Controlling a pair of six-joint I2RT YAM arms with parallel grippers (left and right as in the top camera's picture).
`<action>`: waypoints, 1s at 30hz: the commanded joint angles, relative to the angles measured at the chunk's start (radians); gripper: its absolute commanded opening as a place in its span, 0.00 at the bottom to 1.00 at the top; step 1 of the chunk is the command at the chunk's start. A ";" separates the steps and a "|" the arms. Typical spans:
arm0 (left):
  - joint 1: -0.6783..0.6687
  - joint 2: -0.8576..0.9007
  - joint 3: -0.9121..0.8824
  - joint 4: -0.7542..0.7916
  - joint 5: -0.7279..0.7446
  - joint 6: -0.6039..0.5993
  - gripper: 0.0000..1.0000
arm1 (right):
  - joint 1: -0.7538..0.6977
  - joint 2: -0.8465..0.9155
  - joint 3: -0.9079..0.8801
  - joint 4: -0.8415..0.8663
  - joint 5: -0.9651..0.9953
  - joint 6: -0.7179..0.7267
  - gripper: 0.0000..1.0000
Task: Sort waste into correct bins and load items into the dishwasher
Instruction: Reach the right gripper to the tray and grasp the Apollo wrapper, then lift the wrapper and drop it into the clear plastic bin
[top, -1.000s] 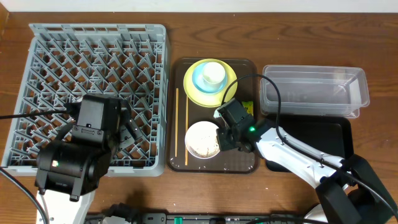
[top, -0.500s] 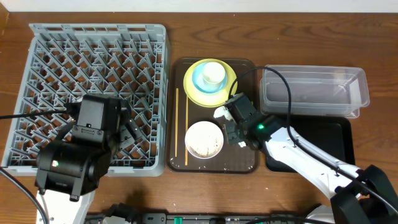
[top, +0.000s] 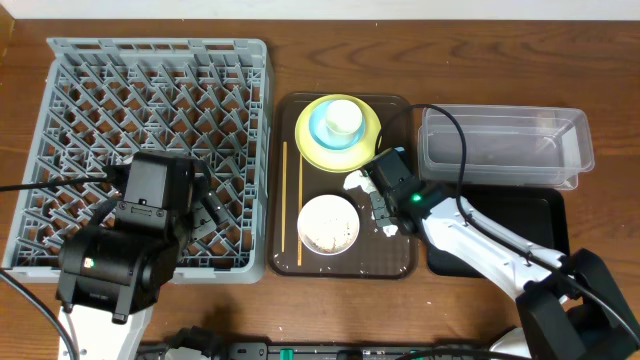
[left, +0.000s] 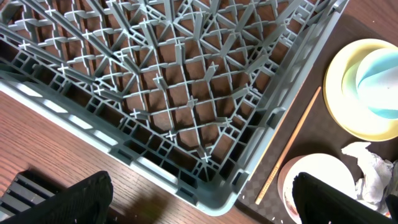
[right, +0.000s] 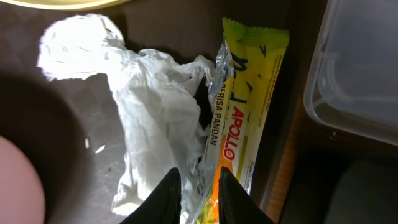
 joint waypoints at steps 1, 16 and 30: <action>0.006 -0.001 0.005 -0.001 -0.009 0.005 0.93 | -0.022 0.026 0.000 0.011 0.028 0.007 0.17; 0.006 -0.001 0.005 -0.001 -0.009 0.005 0.93 | -0.022 0.034 -0.024 0.011 0.069 0.160 0.12; 0.006 -0.001 0.005 -0.001 -0.009 0.005 0.94 | -0.022 0.034 -0.042 0.008 0.054 0.215 0.15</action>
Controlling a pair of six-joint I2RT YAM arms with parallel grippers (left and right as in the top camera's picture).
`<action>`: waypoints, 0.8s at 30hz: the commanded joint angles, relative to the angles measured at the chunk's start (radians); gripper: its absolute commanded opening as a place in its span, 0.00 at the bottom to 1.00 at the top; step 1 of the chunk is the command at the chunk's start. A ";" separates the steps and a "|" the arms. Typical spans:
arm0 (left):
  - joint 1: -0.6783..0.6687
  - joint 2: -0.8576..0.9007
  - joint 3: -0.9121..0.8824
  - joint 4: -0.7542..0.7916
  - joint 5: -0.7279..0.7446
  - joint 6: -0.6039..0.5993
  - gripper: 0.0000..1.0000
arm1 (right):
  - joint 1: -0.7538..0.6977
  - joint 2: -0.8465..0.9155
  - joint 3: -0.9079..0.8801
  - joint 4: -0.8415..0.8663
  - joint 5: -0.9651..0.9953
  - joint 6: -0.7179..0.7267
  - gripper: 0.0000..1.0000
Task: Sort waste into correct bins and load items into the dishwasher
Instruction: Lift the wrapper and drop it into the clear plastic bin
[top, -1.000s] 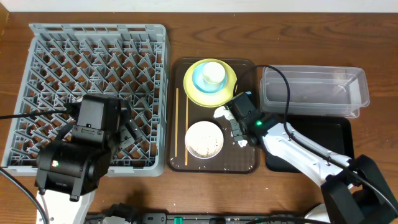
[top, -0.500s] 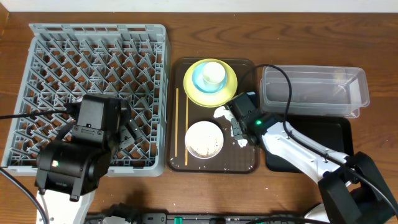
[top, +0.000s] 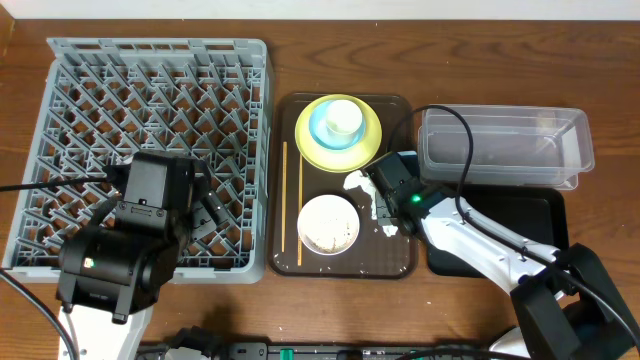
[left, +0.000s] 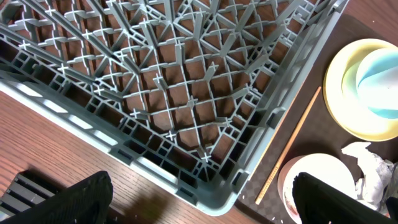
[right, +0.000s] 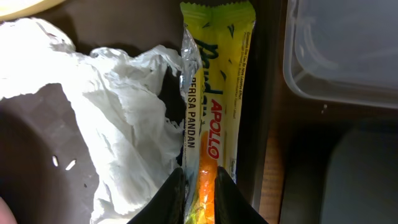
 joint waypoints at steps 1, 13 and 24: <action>0.006 -0.001 0.005 -0.001 -0.009 0.005 0.93 | -0.013 0.010 -0.022 0.000 0.014 0.056 0.15; 0.006 -0.001 0.005 -0.001 -0.009 0.005 0.94 | -0.013 0.008 -0.024 0.016 0.018 0.048 0.20; 0.006 -0.001 0.005 -0.001 -0.009 0.005 0.93 | -0.013 -0.005 -0.013 0.041 0.025 0.039 0.31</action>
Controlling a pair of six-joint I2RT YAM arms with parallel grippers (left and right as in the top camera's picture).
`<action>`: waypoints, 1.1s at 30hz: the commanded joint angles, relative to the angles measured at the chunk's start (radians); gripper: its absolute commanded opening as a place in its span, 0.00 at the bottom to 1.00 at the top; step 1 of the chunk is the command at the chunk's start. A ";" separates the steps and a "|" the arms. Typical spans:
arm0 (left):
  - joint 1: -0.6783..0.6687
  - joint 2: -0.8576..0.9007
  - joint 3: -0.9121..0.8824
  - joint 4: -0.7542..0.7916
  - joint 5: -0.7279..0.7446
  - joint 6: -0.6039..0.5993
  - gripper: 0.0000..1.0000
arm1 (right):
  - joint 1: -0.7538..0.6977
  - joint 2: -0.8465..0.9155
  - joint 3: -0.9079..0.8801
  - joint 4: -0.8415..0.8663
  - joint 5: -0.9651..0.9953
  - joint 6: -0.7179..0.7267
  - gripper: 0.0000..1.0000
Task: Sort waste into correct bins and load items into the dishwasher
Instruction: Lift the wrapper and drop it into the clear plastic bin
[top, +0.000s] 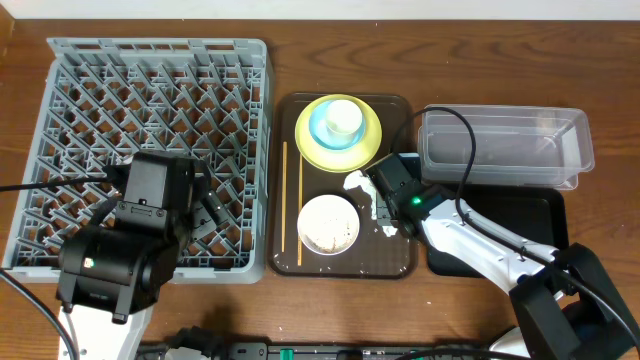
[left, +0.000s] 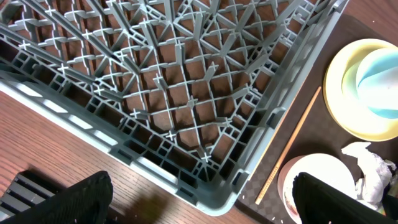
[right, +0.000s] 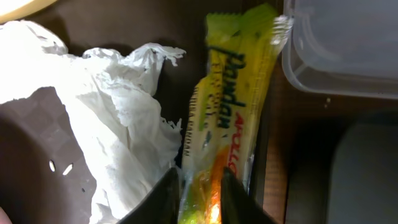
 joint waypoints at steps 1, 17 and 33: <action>0.006 -0.001 0.005 -0.001 -0.009 0.005 0.93 | -0.013 -0.005 0.005 0.013 0.028 0.001 0.33; 0.006 -0.001 0.005 -0.001 -0.009 0.005 0.94 | -0.013 -0.005 -0.006 -0.033 0.042 0.002 0.30; 0.006 -0.001 0.005 -0.001 -0.010 0.005 0.93 | -0.023 -0.254 0.246 -0.086 -0.018 -0.121 0.01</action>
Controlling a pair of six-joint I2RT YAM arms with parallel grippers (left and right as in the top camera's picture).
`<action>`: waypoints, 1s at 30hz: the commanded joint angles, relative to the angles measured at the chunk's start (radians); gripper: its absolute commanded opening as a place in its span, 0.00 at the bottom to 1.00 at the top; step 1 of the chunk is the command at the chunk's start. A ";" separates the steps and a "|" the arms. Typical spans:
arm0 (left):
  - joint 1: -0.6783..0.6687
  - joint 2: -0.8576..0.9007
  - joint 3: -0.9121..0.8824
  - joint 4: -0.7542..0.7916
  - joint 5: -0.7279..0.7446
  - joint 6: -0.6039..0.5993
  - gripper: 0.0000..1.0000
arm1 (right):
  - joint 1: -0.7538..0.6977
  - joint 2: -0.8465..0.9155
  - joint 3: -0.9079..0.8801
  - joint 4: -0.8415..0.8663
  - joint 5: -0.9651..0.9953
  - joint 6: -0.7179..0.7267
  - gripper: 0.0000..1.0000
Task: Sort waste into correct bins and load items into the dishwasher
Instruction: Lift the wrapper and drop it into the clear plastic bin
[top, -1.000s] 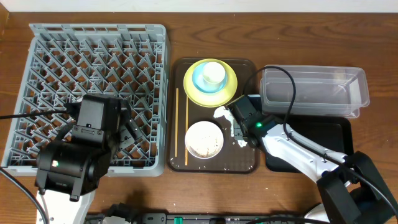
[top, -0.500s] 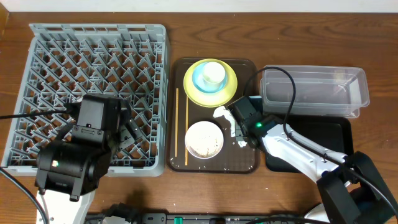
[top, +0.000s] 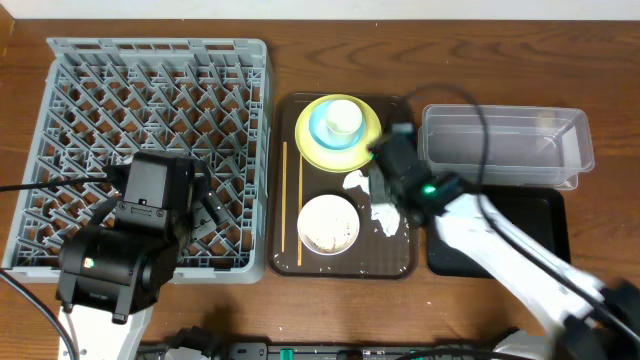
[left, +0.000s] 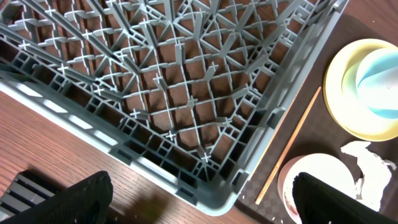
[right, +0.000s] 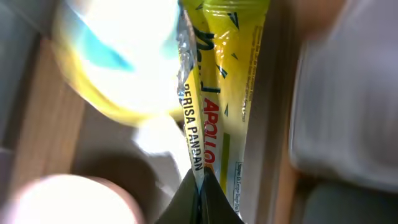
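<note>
My right gripper (right: 200, 182) is shut on one end of a yellow-green snack wrapper (right: 224, 87), which hangs in the air above the brown tray (top: 400, 262), blurred by motion. In the overhead view that gripper (top: 392, 165) sits by the yellow plate (top: 312, 140) and the clear bin (top: 505, 148). Crumpled white tissue (top: 384, 215) lies on the tray beside the white bowl (top: 328, 223). My left gripper (left: 199, 208) stands open over the near right corner of the grey dish rack (top: 150, 100), holding nothing.
A blue bowl with a cup (top: 340, 122) stands on the yellow plate. Wooden chopsticks (top: 285, 200) lie along the tray's left side. A black bin (top: 520, 225) sits in front of the clear bin at the right.
My right gripper has shut tight on the wrapper and moved up and toward the far side of the tray. The wrapper is off the tray. The left arm is unchanged.
My right gripper stood over the tissue and the wrapper on the tray with its fingers apart. It then straddled the wrapper's end, and now holds it shut and raised near the clear bin. The left gripper stayed open by the rack throughout.
</note>
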 joint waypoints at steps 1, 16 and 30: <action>0.006 -0.001 0.005 -0.001 -0.009 0.005 0.93 | -0.030 -0.121 0.053 0.001 0.083 0.013 0.01; 0.006 -0.001 0.005 -0.001 -0.009 0.005 0.93 | -0.454 -0.085 0.016 -0.045 0.096 0.558 0.01; 0.006 -0.001 0.005 -0.001 -0.009 0.005 0.93 | -0.531 -0.085 -0.118 0.198 0.018 0.545 0.34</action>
